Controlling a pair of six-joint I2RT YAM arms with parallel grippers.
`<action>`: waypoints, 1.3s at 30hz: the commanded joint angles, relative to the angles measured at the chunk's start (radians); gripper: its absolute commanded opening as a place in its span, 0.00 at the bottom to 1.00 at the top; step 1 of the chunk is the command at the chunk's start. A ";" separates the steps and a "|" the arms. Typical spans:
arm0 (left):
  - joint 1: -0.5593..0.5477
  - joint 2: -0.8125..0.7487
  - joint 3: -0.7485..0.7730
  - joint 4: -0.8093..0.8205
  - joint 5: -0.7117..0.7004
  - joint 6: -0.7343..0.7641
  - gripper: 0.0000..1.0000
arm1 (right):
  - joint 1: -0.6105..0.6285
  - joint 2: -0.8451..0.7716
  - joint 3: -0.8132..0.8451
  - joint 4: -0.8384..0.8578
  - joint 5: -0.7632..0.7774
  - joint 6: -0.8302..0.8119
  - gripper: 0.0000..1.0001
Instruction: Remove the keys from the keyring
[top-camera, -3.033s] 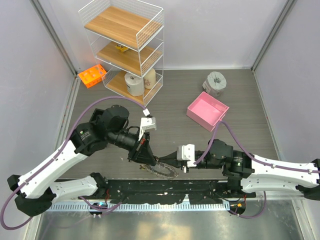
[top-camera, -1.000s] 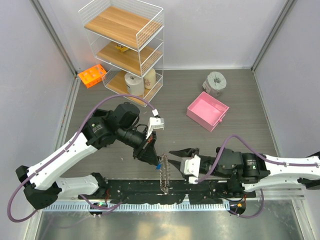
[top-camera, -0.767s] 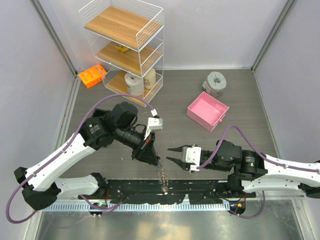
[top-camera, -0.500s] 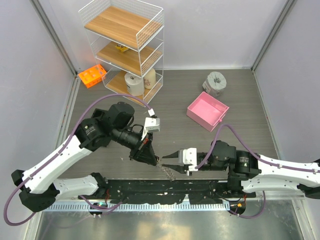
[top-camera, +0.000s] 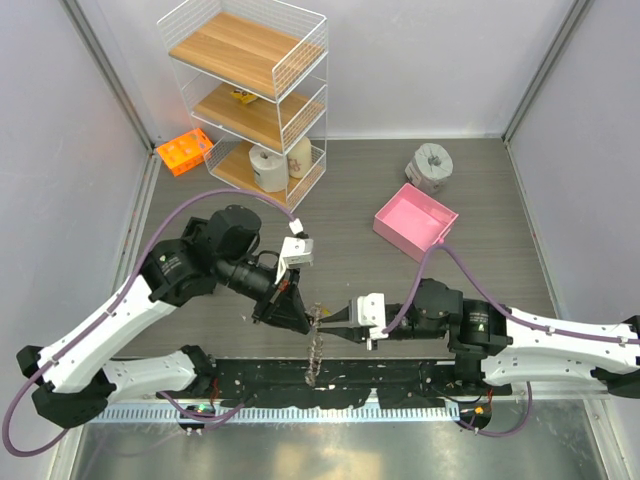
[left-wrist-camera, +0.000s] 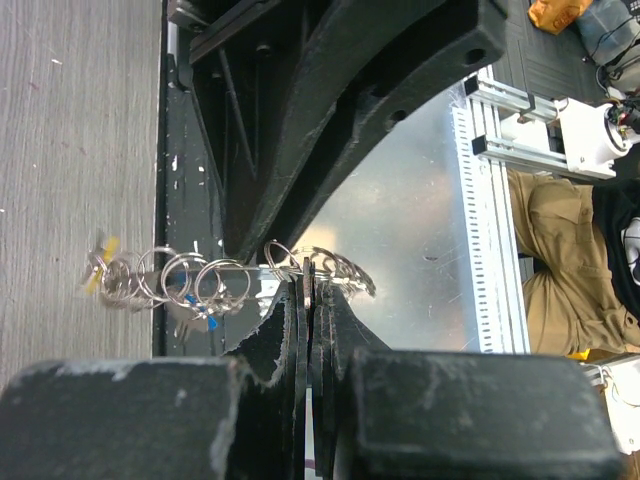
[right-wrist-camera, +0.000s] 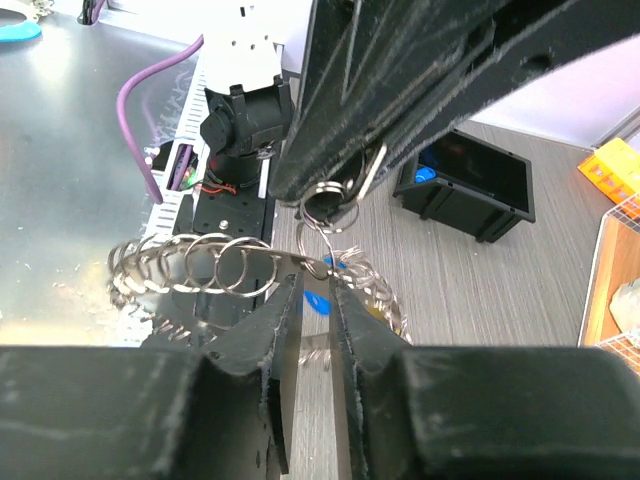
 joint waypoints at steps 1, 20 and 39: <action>-0.001 -0.036 0.046 0.034 0.060 0.015 0.00 | -0.009 0.008 0.041 0.079 -0.028 0.017 0.20; -0.021 -0.030 0.040 0.010 0.047 0.032 0.00 | -0.020 0.017 0.064 0.111 -0.063 0.036 0.25; -0.024 -0.010 0.094 -0.043 0.016 0.072 0.00 | -0.023 0.001 0.079 0.088 -0.105 0.040 0.29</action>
